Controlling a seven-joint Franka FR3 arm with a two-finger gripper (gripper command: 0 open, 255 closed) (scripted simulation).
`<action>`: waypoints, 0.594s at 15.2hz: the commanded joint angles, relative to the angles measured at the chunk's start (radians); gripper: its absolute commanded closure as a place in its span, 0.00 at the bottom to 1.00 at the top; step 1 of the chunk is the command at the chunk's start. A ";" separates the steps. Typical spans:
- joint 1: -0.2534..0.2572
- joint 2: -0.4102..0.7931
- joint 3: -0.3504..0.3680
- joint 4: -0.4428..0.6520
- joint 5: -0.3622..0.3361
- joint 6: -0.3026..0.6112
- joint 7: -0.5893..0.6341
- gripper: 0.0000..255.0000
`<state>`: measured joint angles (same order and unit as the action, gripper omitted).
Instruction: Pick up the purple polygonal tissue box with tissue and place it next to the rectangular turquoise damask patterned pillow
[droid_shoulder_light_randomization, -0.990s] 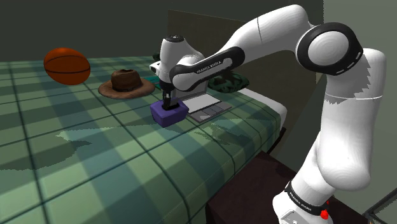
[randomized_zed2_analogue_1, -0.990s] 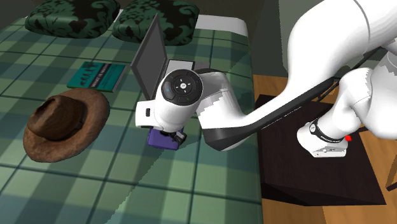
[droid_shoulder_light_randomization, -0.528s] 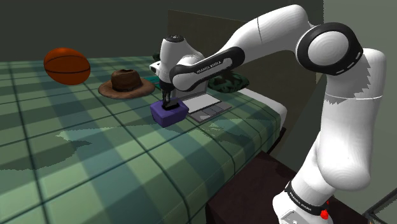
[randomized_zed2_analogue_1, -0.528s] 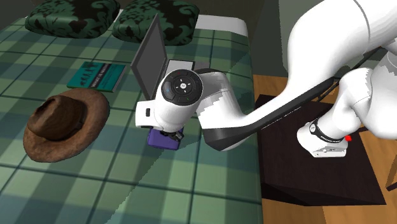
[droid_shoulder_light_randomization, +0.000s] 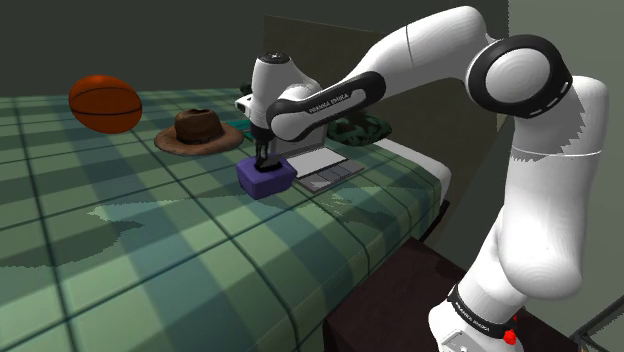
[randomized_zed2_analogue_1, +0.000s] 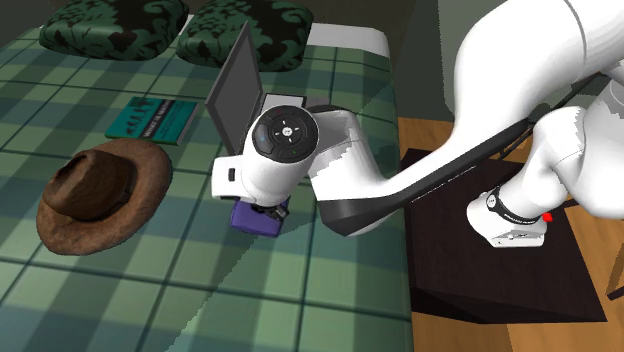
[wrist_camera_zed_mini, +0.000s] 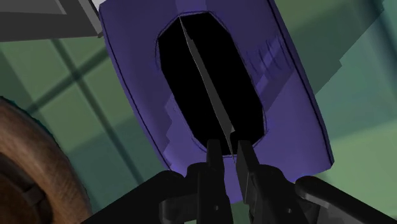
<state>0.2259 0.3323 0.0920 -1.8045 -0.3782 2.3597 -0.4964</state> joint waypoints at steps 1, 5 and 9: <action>0.000 -0.012 0.003 0.011 0.007 -0.019 -0.008 1.00; -0.002 -0.032 0.008 0.036 0.021 -0.063 -0.026 1.00; -0.003 -0.050 0.012 0.064 0.035 -0.108 -0.043 1.00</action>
<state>0.2230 0.2859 0.1030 -1.7541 -0.3473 2.2663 -0.5341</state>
